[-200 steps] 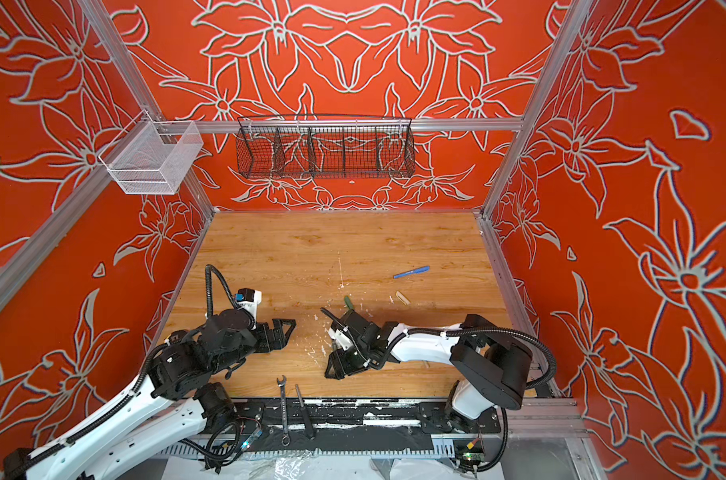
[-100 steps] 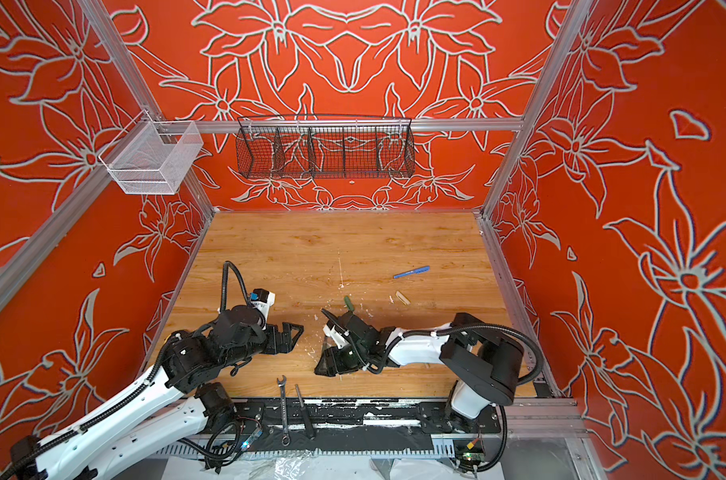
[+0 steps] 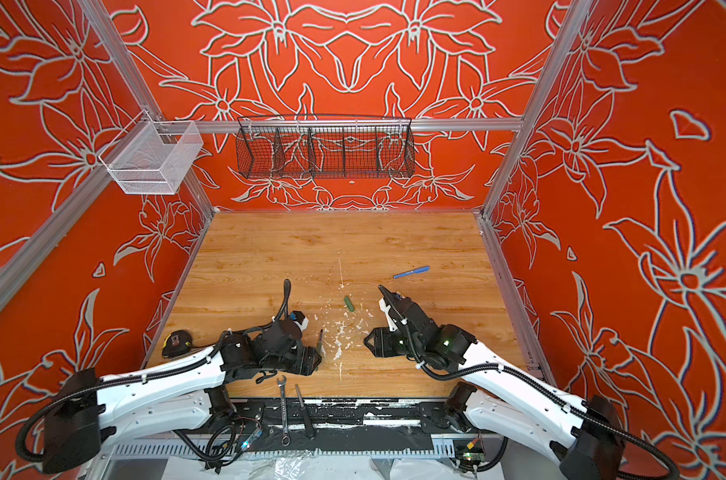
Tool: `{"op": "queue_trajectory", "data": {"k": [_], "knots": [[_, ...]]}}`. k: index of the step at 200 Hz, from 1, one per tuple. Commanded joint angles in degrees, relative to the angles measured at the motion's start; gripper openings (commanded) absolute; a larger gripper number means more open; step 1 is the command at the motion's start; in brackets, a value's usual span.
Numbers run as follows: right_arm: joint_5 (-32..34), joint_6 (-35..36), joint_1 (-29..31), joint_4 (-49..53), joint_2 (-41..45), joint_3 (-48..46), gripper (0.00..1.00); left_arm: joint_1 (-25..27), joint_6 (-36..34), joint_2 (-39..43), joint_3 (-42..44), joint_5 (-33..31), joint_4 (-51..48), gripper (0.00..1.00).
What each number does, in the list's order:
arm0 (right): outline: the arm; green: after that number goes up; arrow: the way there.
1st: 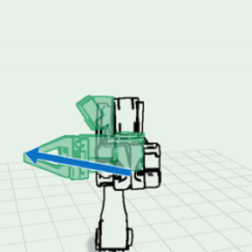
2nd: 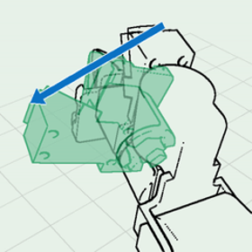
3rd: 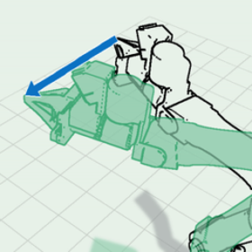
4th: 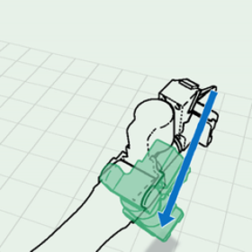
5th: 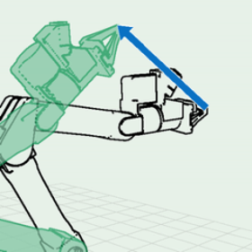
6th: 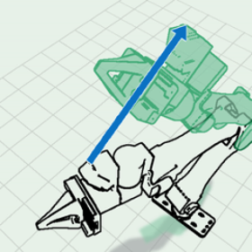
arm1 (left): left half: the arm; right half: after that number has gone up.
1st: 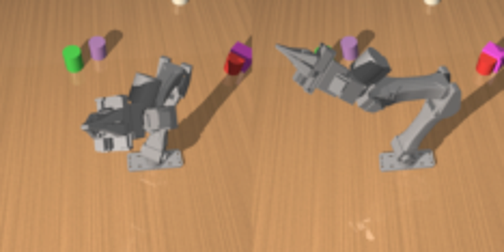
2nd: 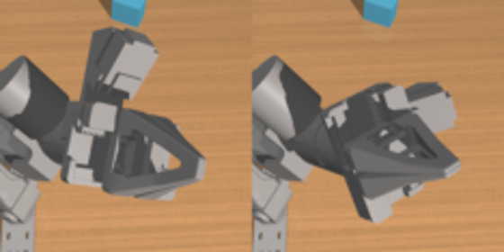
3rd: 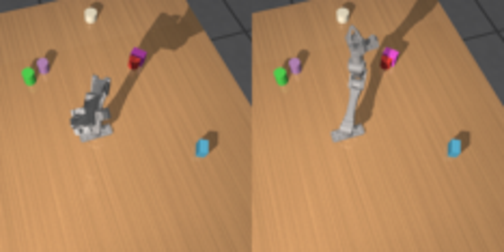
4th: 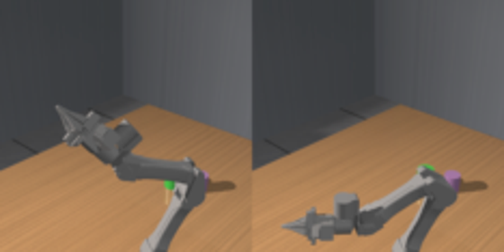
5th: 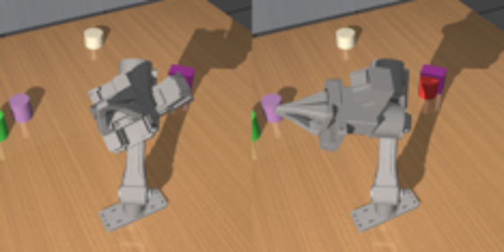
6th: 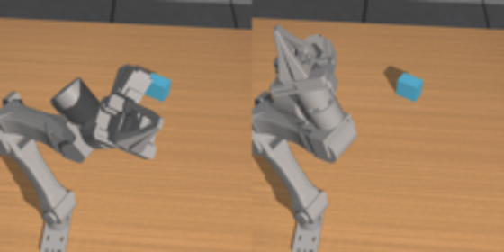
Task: Insert the pens into the pen caps
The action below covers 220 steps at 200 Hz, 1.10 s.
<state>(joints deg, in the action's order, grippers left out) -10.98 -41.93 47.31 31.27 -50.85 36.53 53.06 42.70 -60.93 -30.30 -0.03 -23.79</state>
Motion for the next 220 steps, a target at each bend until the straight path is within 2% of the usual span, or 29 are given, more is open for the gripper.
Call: {"op": "queue_trajectory", "data": {"k": [1,28,66,100,220], "knots": [[4.95,2.18,-0.22,8.48,-0.23,1.1,0.57,2.11,4.11,-4.12,-3.69,-1.99,-1.57,0.75],[4.83,2.63,-0.39,7.13,0.29,0.68,0.58,5.05,5.79,-10.61,-8.57,-6.22,-7.52,0.74],[4.04,2.52,-0.59,5.65,0.6,-0.25,0.57,6.0,6.02,-15.75,-10.51,-5.68,-5.93,0.69],[4.04,2.29,-0.97,4.81,1.4,-0.89,0.57,6.06,6.18,-17.02,-11.59,-6.34,-8.37,0.65],[2.28,2.13,-2.24,1.54,-1.92,-0.78,0.56,7.39,5.74,-21.12,-11.38,-5.84,-6.96,0.48]]}}
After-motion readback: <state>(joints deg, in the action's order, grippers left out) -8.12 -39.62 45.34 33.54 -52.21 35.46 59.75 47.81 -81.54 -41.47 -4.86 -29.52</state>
